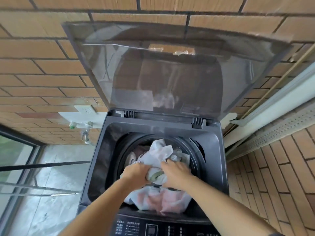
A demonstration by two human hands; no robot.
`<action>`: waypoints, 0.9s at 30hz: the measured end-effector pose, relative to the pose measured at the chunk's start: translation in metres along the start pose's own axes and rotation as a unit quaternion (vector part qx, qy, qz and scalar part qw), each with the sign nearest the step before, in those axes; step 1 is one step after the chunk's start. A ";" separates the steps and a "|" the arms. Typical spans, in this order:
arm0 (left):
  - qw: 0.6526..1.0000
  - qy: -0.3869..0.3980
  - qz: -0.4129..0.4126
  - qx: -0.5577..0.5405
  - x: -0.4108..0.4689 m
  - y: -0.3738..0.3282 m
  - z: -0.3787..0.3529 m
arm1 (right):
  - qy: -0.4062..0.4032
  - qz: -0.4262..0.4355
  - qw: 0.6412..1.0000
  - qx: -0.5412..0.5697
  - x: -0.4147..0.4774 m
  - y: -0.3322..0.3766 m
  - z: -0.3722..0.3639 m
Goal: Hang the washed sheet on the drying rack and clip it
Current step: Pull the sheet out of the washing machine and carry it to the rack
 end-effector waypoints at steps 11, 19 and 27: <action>0.969 -0.185 -0.044 -0.159 -0.093 -0.011 0.152 | -0.113 0.068 0.988 0.082 -0.082 0.029 0.170; 0.937 -0.236 -0.152 -0.209 -0.156 -0.047 0.287 | -0.121 0.049 0.923 0.361 -0.109 0.026 0.177; 0.862 -0.249 -0.203 -0.391 -0.197 -0.062 0.367 | -0.309 -0.006 0.746 0.590 -0.120 0.057 0.250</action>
Point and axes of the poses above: each hand's wrist, its own x-axis towards the middle knuckle, its own z-axis out of the back of the hand, y = z × x, the point moved 8 cm from there along x, towards the middle knuckle, and after that the axes turned 4 degrees about -x, right-handed, at the moved point
